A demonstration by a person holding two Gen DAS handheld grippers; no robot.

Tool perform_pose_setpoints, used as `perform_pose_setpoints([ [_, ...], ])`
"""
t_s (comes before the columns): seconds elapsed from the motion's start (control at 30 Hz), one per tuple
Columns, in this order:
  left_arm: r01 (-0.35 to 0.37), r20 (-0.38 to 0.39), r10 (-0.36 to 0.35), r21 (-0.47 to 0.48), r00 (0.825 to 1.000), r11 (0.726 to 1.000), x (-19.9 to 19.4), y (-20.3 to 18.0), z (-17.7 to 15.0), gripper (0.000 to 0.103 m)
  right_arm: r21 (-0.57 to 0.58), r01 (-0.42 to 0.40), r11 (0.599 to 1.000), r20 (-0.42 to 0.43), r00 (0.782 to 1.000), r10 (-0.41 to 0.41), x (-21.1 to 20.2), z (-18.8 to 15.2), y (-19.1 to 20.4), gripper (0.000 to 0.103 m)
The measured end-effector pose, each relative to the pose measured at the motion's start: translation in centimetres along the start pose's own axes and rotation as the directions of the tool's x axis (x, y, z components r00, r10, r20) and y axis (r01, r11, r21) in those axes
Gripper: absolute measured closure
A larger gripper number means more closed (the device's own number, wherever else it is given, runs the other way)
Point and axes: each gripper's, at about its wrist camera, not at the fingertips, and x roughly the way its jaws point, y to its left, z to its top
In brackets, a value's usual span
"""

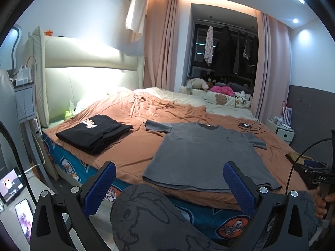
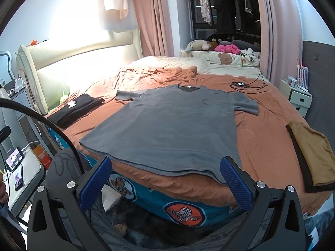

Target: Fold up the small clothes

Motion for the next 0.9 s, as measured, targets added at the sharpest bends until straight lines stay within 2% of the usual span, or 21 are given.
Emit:
perform_pose_setpoints([
  [0.47, -0.016, -0.023, 0.016, -0.006, 1.0, 1.0, 2.0, 1.1, 0.1, 0.0, -0.007, 0.006, 1.0, -0.022, 1.0, -0.006, 1.3, 0.9, 0.1, 0.0],
  [0.9, -0.02, -0.064, 0.018, -0.017, 0.998, 1.0, 7.5, 3.3, 0.8, 0.0, -0.006, 0.038, 0.999, -0.061, 0.997, -0.039, 3.9, 2.9, 0.3, 0.0],
])
